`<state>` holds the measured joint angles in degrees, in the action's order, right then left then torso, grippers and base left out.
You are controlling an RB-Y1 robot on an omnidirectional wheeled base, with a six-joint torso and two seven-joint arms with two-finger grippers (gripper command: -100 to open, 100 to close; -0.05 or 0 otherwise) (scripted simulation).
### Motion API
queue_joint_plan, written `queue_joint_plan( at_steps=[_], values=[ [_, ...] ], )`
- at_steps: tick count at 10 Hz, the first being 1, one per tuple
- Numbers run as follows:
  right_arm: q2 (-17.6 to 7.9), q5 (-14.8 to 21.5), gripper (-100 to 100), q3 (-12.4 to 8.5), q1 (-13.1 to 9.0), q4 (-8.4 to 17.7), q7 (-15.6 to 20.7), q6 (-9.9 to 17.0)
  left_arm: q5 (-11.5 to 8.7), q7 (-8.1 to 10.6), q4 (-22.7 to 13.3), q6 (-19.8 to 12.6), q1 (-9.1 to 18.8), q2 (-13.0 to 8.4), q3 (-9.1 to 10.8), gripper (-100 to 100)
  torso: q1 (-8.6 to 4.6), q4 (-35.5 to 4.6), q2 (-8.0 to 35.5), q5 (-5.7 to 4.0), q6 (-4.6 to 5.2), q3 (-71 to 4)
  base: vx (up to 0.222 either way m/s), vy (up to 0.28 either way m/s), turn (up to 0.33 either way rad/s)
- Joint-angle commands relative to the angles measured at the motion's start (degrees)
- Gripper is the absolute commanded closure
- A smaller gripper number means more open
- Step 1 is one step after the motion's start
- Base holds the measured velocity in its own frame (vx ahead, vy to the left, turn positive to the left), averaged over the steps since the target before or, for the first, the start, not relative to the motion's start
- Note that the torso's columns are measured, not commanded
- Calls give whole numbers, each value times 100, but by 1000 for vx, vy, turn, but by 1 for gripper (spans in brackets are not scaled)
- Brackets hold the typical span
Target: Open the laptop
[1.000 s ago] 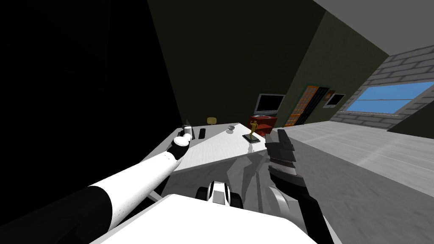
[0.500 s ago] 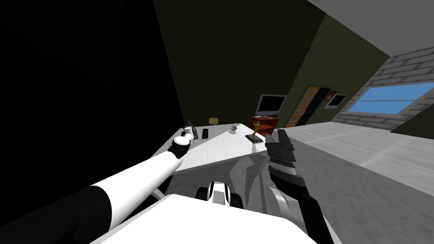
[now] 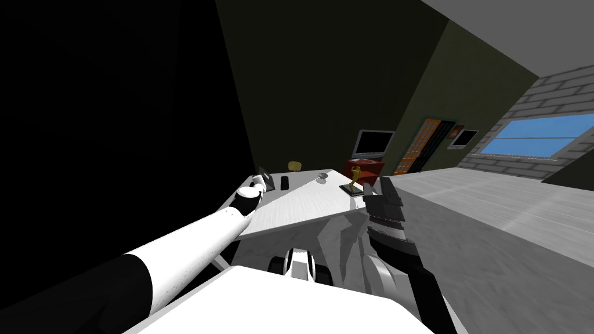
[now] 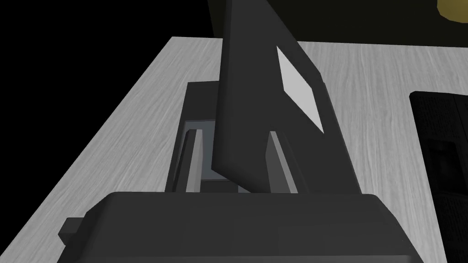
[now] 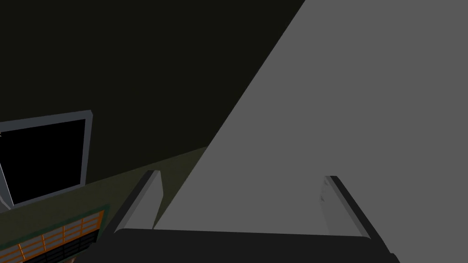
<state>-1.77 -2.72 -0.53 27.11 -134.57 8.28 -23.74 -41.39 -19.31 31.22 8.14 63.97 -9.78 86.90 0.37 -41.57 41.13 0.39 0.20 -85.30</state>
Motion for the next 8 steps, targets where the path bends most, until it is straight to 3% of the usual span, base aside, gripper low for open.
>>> queue_joint_plan(
  at_steps=[1, 3, 4, 6, 7, 8],
  values=[
    [0, 0, 0, 0, 1, 0, 0, 0, -160, 273, -259, -12, -32, 25, 112, 100, -27, -1, -2, -9, 13, -2, 9, 72, 44],
    [0, 0, 0, 0, 0, 0, 0, 0, -142, 354, -221, 36, -49, -48, 14, 100, -2, -1, 1, 3, 32, 1, -10, 63, 12],
    [0, 0, 0, 0, 0, 0, 0, 0, 139, 616, 86, -266, -318, 79, -248, 100, -20, -13, 16, -10, 15, 10, 121, 33, 337],
    [0, 0, 0, -1, 4, -2, 0, -1, 161, 791, 552, -438, -575, 79, -426, 100, 26, -24, 19, -13, -55, 12, 158, 39, 288],
    [0, 0, 0, -1, 3, -1, 0, -1, 161, 1075, 480, -438, -775, 79, -842, 100, 31, -34, 66, -7, -39, 40, 42, 27, 16],
    [0, 0, 0, 0, 1, 0, 0, 0, 161, 1211, 651, -438, -817, 79, -941, 100, 12, -40, 97, -6, -20, 61, -9, 8, -31]
  ],
)
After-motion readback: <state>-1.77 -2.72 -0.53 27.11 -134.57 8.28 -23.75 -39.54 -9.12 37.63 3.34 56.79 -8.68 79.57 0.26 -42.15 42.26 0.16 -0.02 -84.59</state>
